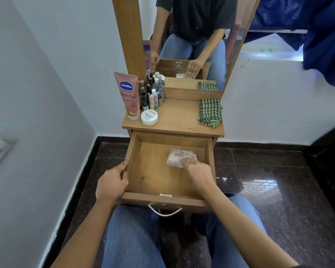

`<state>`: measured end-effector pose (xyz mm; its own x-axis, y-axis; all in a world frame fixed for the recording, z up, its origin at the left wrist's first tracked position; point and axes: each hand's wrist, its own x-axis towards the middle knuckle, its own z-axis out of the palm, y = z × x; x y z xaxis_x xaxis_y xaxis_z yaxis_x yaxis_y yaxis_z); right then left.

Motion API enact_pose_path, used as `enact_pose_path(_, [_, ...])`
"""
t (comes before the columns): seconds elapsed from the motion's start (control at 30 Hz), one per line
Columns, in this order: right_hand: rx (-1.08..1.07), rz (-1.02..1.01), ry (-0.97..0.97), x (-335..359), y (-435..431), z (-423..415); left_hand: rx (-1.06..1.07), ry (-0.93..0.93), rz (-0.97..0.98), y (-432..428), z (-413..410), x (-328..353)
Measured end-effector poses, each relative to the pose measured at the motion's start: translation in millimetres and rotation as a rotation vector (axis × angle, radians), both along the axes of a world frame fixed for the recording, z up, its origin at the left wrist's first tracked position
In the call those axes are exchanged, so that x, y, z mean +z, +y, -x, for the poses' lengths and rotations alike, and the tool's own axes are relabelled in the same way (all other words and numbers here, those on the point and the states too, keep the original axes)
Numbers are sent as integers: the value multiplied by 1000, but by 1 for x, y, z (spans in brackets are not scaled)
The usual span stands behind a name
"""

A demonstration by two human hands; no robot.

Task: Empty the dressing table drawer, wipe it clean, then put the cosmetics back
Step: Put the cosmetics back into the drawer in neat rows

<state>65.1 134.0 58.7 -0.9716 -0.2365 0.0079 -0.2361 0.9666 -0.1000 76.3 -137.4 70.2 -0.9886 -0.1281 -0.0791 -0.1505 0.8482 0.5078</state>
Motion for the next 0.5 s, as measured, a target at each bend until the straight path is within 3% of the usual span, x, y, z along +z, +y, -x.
enact_pose_path(0.2, [-140,-72,-270,-7,2,6,-7,5,4,-1,0,-1])
enact_pose_path(0.33, [-212,-82,-293,-18,4,14,-9,-1,12,-1,1,-2])
enact_pose_path(0.43, [-164,-83,-265,-16,-12,20,-2,-3,1,-1,0,-1])
enact_pose_path(0.5, [-5,26,-309,-20,-23,25,-2,-1,5,-1,1,-1])
